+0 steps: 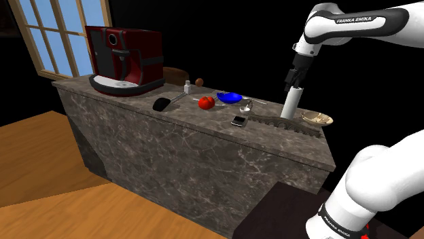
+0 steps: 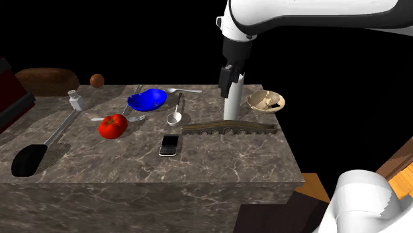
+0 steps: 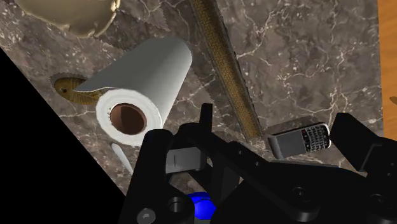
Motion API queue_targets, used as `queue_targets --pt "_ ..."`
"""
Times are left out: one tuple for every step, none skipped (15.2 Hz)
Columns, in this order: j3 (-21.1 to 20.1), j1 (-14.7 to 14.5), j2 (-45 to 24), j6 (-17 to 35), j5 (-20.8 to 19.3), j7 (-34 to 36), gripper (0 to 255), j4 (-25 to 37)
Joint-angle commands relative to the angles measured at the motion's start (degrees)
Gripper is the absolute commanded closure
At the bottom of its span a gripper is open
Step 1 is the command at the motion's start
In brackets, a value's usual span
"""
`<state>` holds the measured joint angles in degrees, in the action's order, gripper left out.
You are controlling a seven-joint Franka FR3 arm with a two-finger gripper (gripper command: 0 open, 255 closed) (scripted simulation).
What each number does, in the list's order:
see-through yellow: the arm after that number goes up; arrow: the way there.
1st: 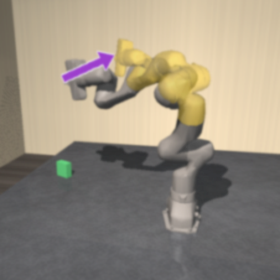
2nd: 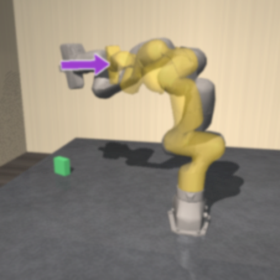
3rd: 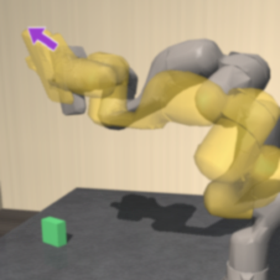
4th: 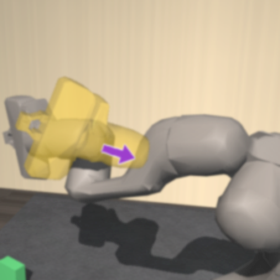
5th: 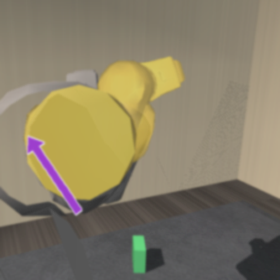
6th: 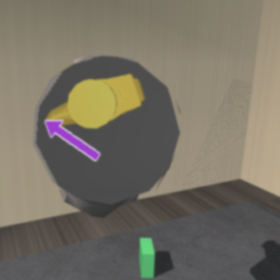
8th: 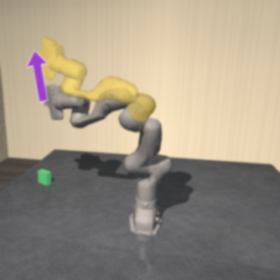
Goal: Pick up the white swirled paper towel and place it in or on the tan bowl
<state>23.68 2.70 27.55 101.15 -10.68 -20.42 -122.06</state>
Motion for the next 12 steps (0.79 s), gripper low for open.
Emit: queue_targets --pt "2.4 -0.1 -3.1 0.6 0.0 -3.3 0 2.7" --pt "3.6 -0.1 -4.9 0.8 0.2 -5.0 0 4.2" --pt "4.9 -0.2 -6.7 1.0 0.5 -6.7 0 5.8" --pt "6.1 -0.2 -8.6 1.2 0.9 -8.5 0 7.5" --pt "7.4 -0.2 -10.5 1.3 1.5 -10.3 0 9.3" --pt "8.6 -0.3 -12.6 1.4 2.2 -12.1 0 11.1" --pt "9.9 -0.2 -14.7 1.5 3.0 -14.0 0 13.1" --pt "11.1 -0.2 -16.9 1.5 4.0 -16.0 0 15.1" --pt "11.2 -0.1 -17.2 1.5 4.1 -16.2 0 15.3" --pt "11.3 0.0 -17.2 2.3 4.1 -16.2 0 14.6" --pt "11.3 0.0 -17.3 3.1 4.1 -16.2 0 13.9" --pt "11.4 0.0 -17.3 3.8 4.1 -16.3 0 13.1"
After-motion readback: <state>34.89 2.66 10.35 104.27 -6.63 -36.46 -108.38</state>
